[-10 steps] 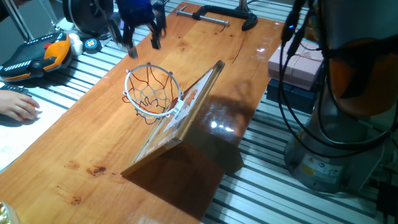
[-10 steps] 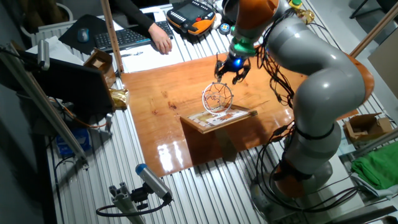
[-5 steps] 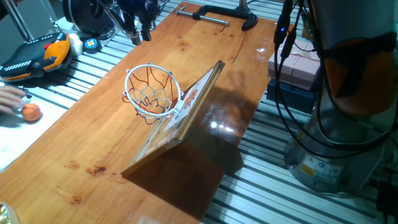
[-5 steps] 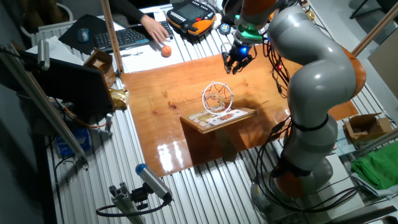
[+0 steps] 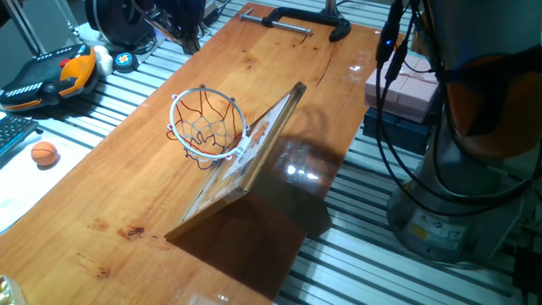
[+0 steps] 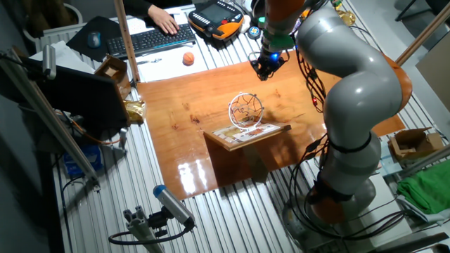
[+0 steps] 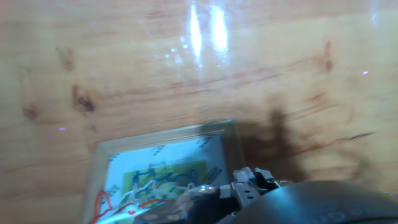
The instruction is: Grab a basketball, release it and shoot it into the basket
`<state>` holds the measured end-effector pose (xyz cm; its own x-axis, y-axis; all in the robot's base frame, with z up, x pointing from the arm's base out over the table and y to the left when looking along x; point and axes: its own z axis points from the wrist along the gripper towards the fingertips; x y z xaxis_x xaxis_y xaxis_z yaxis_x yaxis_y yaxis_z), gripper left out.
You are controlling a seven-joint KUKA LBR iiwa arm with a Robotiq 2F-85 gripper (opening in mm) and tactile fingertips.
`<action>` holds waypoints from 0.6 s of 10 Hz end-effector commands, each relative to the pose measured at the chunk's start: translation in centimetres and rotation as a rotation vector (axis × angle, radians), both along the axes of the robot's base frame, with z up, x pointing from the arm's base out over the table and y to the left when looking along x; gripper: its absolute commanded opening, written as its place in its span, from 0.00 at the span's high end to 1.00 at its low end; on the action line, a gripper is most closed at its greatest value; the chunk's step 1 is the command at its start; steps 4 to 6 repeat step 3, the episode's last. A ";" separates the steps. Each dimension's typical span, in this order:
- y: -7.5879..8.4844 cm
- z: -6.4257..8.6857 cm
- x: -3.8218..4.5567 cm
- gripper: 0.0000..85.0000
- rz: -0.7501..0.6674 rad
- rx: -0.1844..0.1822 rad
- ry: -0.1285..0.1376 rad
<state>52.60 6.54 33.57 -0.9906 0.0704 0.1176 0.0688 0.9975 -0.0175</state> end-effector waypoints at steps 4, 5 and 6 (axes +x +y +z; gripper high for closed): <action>-0.4 -0.2 0.48 0.99 0.010 0.004 -0.004; -0.4 -0.2 0.48 0.99 0.010 0.004 -0.004; -0.4 -0.2 0.48 0.99 0.010 0.004 -0.004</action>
